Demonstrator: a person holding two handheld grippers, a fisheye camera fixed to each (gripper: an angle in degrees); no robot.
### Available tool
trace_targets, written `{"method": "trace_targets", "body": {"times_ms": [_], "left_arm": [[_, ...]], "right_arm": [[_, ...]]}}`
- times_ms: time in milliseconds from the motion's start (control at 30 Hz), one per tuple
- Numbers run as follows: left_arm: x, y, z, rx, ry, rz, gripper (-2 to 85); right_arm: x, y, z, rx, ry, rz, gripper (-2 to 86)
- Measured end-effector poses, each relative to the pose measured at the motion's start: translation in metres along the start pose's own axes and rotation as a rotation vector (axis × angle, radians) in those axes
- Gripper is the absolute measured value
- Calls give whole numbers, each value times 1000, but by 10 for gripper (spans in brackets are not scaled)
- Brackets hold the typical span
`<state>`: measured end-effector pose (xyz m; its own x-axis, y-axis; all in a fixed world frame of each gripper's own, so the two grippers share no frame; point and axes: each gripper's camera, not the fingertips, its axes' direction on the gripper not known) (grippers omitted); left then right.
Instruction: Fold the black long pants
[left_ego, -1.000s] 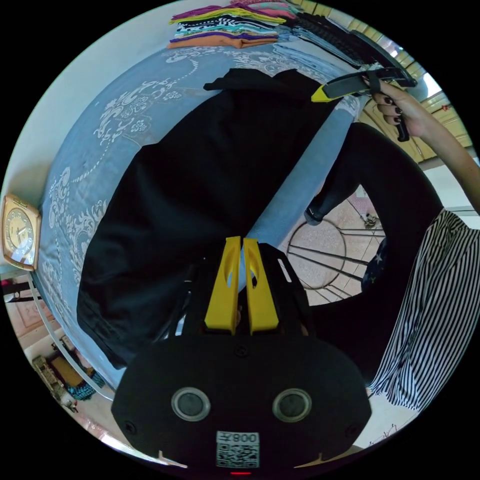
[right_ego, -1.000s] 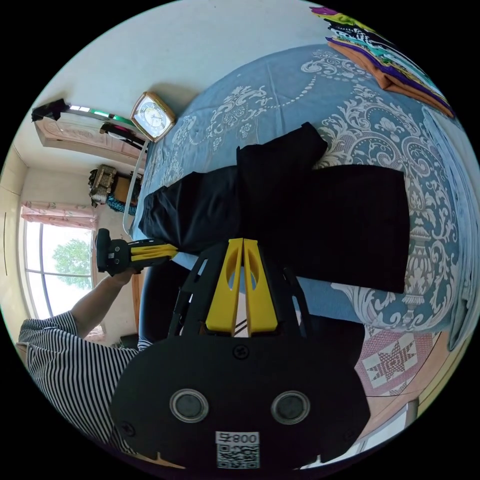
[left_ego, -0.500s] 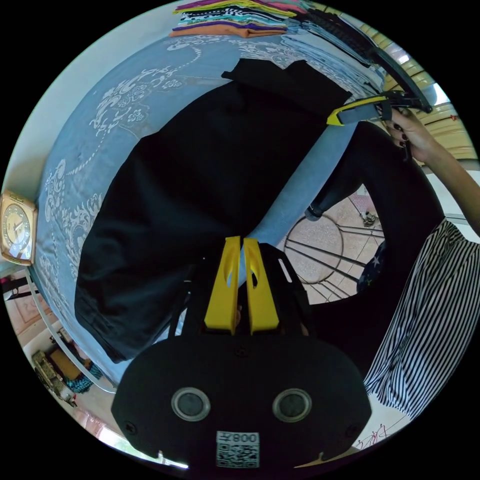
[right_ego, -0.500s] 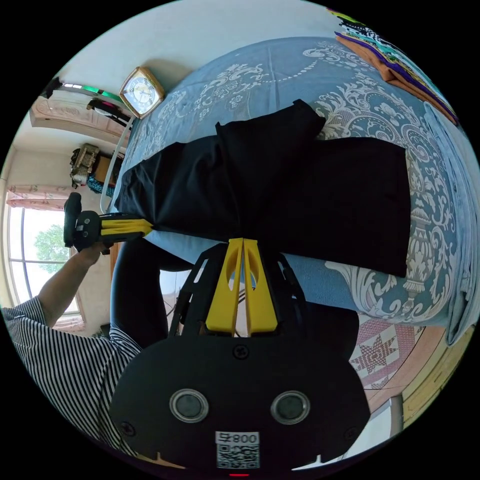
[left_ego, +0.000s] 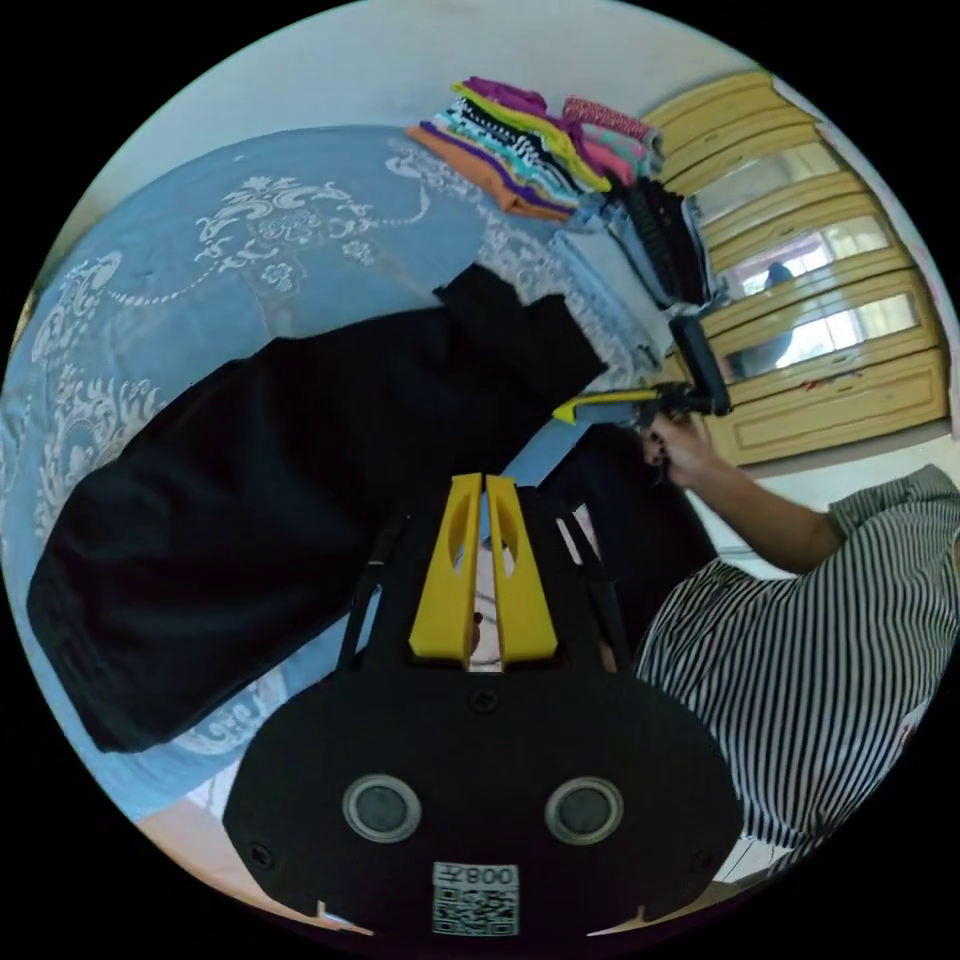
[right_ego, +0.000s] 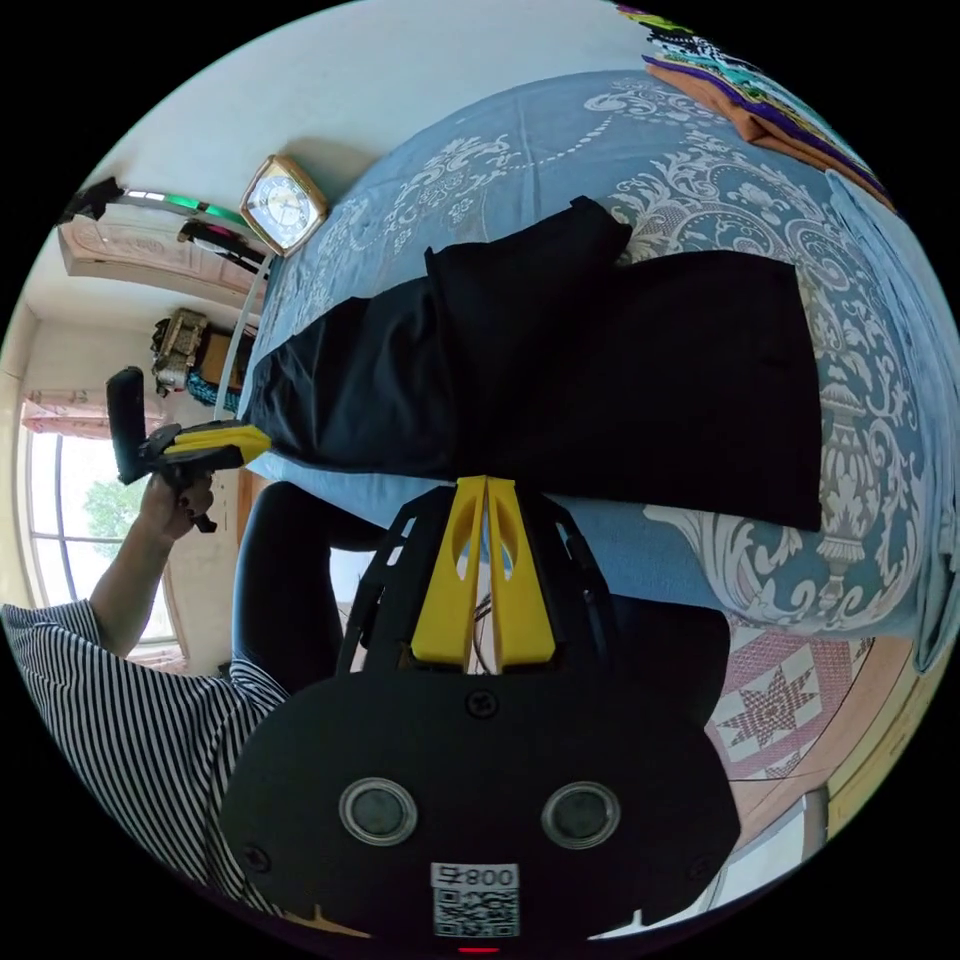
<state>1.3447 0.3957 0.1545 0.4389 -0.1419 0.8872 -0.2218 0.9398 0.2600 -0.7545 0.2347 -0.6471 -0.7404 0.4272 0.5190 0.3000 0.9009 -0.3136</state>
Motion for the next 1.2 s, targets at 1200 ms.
{"method": "trace_targets", "body": {"times_ms": [1200], "left_arm": [[-83, -290, 102, 105, 432, -159, 5]], "right_arm": [[-61, -21, 82, 247, 243, -141, 43]]}}
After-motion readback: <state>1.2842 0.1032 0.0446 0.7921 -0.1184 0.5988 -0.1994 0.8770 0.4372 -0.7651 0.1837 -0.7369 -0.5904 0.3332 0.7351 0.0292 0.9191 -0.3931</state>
